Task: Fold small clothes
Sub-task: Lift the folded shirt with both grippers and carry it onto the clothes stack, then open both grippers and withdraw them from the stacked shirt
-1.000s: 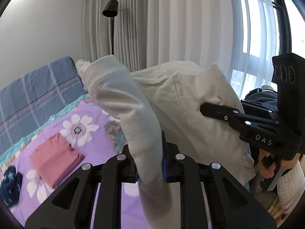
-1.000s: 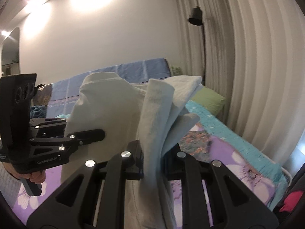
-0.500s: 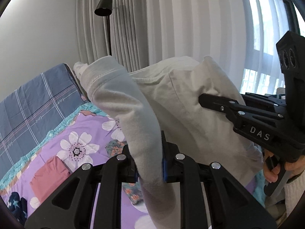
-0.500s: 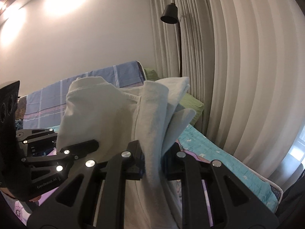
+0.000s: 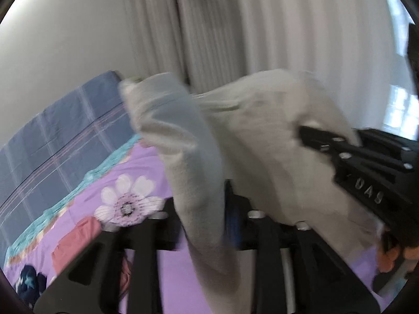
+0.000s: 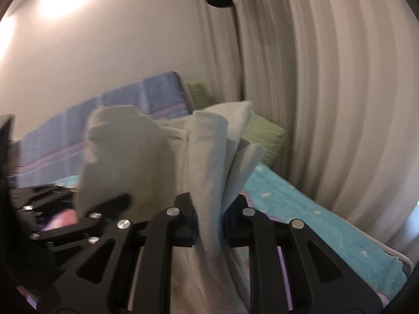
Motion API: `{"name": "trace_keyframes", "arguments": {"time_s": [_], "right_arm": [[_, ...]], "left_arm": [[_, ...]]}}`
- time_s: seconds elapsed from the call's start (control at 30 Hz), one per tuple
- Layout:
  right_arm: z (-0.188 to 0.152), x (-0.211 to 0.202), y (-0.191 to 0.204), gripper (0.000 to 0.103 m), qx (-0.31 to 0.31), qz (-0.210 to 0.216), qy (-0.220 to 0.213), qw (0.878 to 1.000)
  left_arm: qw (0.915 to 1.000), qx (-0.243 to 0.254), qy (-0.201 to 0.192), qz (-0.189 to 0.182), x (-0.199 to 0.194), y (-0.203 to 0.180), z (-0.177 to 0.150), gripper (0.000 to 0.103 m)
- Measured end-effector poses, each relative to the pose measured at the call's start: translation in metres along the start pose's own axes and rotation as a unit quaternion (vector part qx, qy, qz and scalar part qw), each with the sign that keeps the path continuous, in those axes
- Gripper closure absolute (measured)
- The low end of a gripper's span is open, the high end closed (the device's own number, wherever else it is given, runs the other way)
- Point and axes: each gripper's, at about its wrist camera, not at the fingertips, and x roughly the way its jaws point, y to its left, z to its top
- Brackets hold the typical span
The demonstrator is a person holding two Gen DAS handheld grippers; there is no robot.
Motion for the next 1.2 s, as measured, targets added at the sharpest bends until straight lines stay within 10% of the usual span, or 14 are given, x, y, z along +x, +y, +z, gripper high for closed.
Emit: {"name": "trace_keyframes", "arguments": {"time_s": [0.07, 0.3, 0.53, 0.83, 1.2], "right_arm": [[-0.016, 0.023, -0.011, 0.043, 0.018, -0.061, 0.026, 0.998], [-0.124, 0.092, -0.044, 0.041, 0.017, -0.077, 0.202, 0.976], [-0.149, 0.097, -0.062, 0.025, 0.071, -0.072, 0.18, 0.978], [-0.151, 0.096, -0.037, 0.02, -0.006, -0.155, 0.166, 0.974], [-0.141, 0.053, -0.018, 0.015, -0.041, -0.222, 0.115, 0.967]], "left_arm": [[0.9986, -0.018, 0.018, 0.046, 0.024, 0.006, -0.019, 0.04], [0.9897, 0.012, 0.142, 0.011, 0.091, -0.009, -0.119, 0.038], [0.9925, -0.004, 0.121, 0.021, 0.086, -0.017, -0.133, 0.038], [0.9927, -0.028, 0.105, 0.051, 0.071, -0.013, -0.131, 0.026], [0.9989, -0.013, 0.033, -0.03, -0.073, -0.023, -0.146, 0.012]]}}
